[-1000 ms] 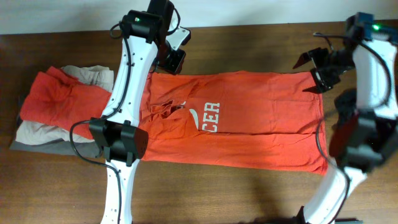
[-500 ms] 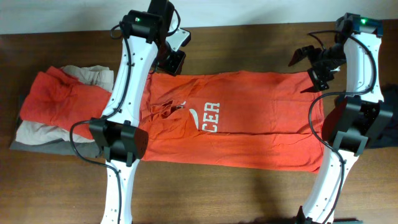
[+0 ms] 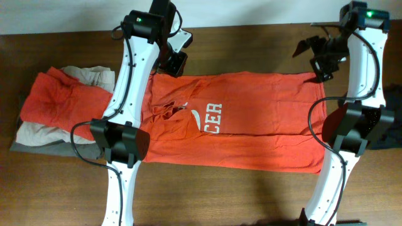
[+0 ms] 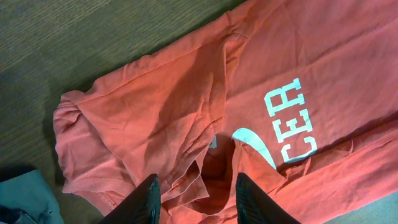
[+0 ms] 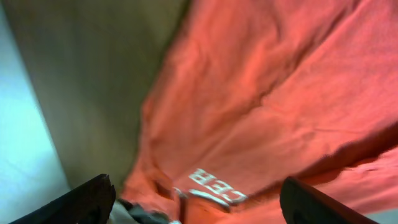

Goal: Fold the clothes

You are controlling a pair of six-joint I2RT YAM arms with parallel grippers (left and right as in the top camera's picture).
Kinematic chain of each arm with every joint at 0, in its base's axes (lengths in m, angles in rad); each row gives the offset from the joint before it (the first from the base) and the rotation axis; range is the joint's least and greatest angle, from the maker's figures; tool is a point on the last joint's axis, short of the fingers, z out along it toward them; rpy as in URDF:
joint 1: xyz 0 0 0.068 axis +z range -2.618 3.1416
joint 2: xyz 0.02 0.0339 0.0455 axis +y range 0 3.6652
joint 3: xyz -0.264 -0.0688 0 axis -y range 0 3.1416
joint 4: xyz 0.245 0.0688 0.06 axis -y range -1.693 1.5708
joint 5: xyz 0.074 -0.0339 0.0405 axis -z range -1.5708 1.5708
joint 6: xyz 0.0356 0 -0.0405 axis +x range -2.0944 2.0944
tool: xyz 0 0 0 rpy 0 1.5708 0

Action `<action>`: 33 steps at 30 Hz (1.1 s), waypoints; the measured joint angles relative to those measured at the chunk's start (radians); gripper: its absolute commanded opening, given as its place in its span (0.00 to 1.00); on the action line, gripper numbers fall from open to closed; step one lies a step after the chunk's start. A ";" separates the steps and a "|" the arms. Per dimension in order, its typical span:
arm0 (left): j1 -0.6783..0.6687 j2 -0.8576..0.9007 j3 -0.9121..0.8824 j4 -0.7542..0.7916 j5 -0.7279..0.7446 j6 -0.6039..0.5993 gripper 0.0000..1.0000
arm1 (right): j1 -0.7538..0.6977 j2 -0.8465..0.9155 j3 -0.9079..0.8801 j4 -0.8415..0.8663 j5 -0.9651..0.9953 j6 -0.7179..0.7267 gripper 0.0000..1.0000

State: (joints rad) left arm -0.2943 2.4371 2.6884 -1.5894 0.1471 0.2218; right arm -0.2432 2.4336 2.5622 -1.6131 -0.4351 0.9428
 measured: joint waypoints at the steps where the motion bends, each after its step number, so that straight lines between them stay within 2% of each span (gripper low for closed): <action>1: 0.000 0.000 0.000 0.000 0.000 0.000 0.39 | 0.000 -0.002 0.009 0.003 0.009 0.017 0.88; 7: 0.000 0.000 0.000 -0.001 0.005 -0.001 0.39 | -0.012 0.011 0.019 0.005 0.055 0.170 0.81; 15: 0.000 0.000 0.000 -0.002 0.030 -0.001 0.38 | -0.049 0.135 0.019 0.107 0.052 0.325 0.81; 20: -0.006 0.000 0.000 -0.005 0.037 -0.001 0.39 | -0.050 0.201 0.019 0.171 0.033 0.340 0.81; 33: -0.042 0.000 0.000 -0.003 0.041 -0.001 0.38 | -0.046 0.286 0.019 0.159 0.030 0.329 0.80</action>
State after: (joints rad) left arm -0.3367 2.4371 2.6884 -1.5925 0.1883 0.2207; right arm -0.2893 2.7197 2.5816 -1.4540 -0.4053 1.2716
